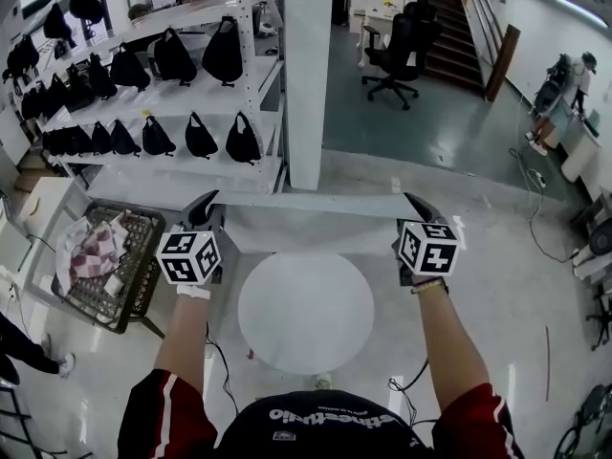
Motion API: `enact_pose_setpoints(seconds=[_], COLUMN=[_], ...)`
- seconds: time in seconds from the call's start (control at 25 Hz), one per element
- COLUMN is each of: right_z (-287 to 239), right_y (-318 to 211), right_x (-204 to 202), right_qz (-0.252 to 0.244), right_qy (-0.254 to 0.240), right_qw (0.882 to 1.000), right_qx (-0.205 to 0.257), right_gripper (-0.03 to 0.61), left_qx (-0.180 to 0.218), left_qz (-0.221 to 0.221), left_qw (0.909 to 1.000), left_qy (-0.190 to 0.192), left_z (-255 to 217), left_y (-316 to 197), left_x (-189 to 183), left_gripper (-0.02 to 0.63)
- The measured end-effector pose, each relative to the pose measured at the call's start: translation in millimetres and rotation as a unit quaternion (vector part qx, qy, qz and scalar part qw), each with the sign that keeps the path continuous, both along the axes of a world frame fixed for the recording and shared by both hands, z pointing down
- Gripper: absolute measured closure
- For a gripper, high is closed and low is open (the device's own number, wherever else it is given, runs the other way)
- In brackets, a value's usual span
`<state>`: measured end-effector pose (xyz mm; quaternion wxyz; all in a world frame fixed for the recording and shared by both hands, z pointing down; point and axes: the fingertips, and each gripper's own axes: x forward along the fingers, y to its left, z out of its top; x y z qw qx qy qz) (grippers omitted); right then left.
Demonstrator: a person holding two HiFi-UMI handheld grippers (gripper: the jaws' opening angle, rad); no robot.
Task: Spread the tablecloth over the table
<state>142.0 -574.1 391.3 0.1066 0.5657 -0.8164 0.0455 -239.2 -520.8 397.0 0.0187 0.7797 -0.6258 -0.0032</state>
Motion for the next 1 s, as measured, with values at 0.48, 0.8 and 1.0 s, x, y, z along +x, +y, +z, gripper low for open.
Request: enact_pose_setpoints(seconds=[0.48, 0.8, 1.0], right_z=[31.7, 66.9, 88.3], right_y=[60.0, 97.6, 119.0], right_x=[9.1, 10.5, 16.7], right_qz=[0.011, 0.015, 0.021], right_qy=[-0.007, -0.004, -0.003], right_qw=[1.0, 0.999, 0.998], right_qx=[-0.013, -0.046, -0.059], right_gripper=[0.549, 0.549, 0.549], left_qx=[-0.022, -0.054, -0.071], left_qz=[0.025, 0.037, 0.046], left_qw=[0.9994, 0.9979, 0.9964], left_qy=[-0.004, 0.002, 0.002], left_z=[34.7, 68.3, 87.6], left_y=[62.7, 98.5, 121.6], left_x=[8.4, 10.2, 16.5], left_gripper=[0.586, 0.586, 0.586])
